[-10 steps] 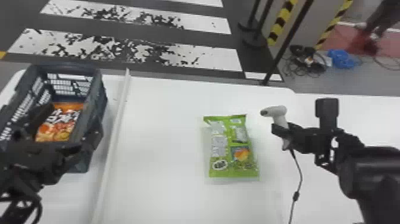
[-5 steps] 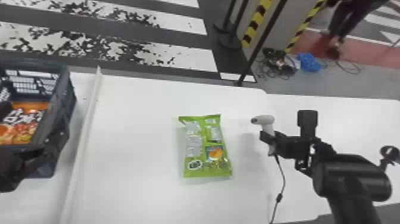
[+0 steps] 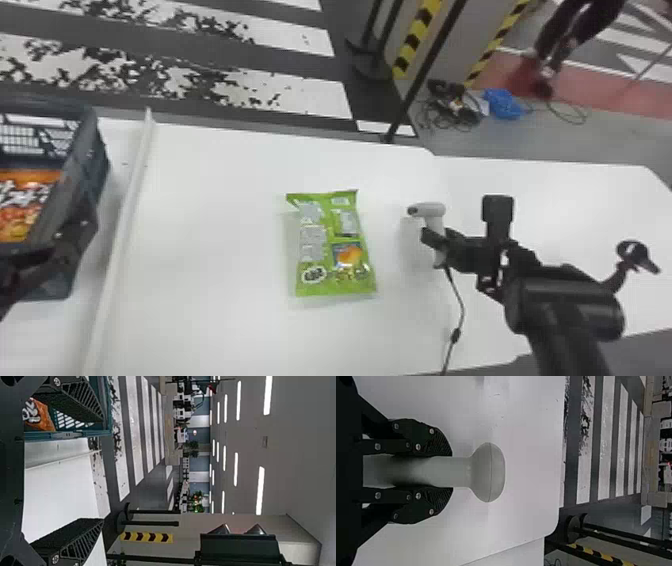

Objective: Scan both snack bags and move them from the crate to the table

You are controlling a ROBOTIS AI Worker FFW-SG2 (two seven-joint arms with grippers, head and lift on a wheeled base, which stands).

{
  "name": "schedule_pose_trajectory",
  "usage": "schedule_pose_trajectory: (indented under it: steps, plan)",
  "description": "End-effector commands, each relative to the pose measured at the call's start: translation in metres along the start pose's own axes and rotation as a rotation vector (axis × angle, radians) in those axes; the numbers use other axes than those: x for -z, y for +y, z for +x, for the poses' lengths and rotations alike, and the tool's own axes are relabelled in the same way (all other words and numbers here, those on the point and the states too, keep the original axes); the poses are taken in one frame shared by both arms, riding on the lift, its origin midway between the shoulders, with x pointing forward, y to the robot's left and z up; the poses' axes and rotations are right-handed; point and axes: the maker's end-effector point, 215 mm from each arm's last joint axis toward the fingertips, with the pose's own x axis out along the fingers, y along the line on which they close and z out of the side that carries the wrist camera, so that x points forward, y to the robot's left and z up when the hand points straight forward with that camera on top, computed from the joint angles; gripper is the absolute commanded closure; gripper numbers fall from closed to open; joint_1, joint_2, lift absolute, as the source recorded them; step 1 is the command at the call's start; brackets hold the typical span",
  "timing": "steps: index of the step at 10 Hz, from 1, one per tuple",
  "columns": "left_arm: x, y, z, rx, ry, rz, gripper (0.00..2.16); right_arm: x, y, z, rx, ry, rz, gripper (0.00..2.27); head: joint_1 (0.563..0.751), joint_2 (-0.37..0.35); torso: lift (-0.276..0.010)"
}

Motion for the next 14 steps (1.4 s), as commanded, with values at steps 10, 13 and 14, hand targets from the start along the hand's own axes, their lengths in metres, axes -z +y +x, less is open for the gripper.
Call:
schedule_pose_trajectory:
  steps: [10,13,14]
  plan:
    - [-0.003,-0.002,0.0,0.006,-0.001,0.001,0.1,-0.013,0.011,-0.035,-0.017,-0.081,0.092,0.09,0.695,-0.331,-0.088]
    - [0.0,-0.002,0.0,0.006,0.006,-0.001,0.1,-0.029,0.055,-0.062,-0.186,-0.119,0.11,0.12,0.695,-0.308,-0.088]
    - [0.001,-0.002,0.0,0.006,0.009,-0.002,0.1,-0.024,0.072,-0.065,-0.259,-0.103,0.123,0.13,0.695,-0.289,-0.088]
